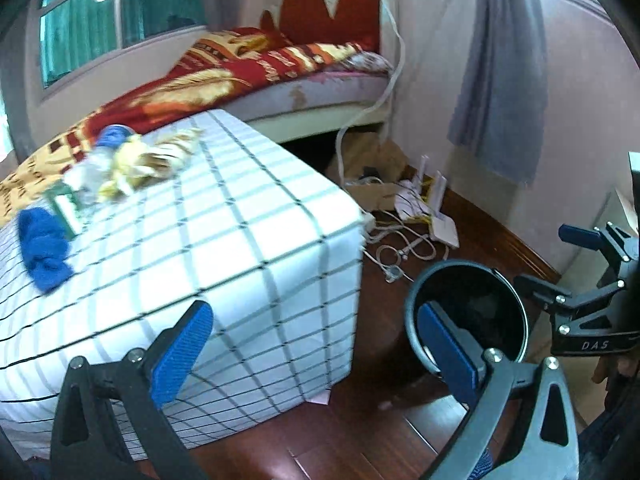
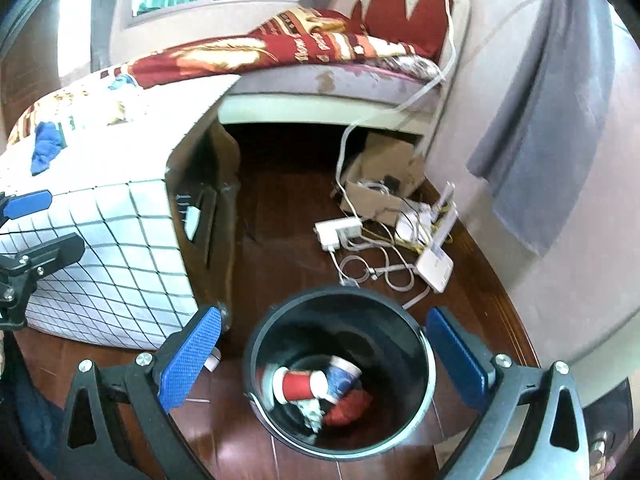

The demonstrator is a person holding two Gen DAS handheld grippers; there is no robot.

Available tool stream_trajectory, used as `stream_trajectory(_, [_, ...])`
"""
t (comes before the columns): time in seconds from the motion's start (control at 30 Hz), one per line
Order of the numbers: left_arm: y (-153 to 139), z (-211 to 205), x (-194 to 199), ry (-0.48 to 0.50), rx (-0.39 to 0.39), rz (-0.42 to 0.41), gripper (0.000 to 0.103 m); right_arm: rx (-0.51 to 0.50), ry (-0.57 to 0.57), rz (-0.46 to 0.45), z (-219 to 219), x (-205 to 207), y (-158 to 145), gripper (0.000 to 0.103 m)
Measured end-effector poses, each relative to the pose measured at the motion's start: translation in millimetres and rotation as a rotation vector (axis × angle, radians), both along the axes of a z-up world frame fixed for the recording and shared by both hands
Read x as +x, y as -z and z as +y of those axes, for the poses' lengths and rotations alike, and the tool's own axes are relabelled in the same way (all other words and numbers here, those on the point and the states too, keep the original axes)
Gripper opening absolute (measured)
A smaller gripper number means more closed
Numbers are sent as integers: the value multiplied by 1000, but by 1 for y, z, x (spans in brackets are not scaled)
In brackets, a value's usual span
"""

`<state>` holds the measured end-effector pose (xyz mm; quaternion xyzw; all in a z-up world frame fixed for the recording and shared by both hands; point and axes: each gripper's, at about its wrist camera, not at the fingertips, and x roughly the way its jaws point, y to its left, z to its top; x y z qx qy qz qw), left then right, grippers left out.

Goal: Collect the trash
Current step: 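Grasp the blue cloth with the left tool while the right tool grasps the beige cloth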

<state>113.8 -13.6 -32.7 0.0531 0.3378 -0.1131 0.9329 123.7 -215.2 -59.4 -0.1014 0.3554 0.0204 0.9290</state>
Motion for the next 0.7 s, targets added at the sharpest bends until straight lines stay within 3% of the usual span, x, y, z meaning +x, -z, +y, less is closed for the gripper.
stream_trajectory(0.37, [-18, 84, -11, -174, -64, -58, 103, 39, -135, -94, 75, 19, -27, 103])
stream_trajectory(0.5, [-19, 116, -12, -253, -49, -72, 103, 104, -186, -136, 102, 25, -39, 103])
stream_trajectory(0.7, [-21, 167, -13, -381, -57, -85, 103, 106, -243, -102, 151, 41, -50, 103])
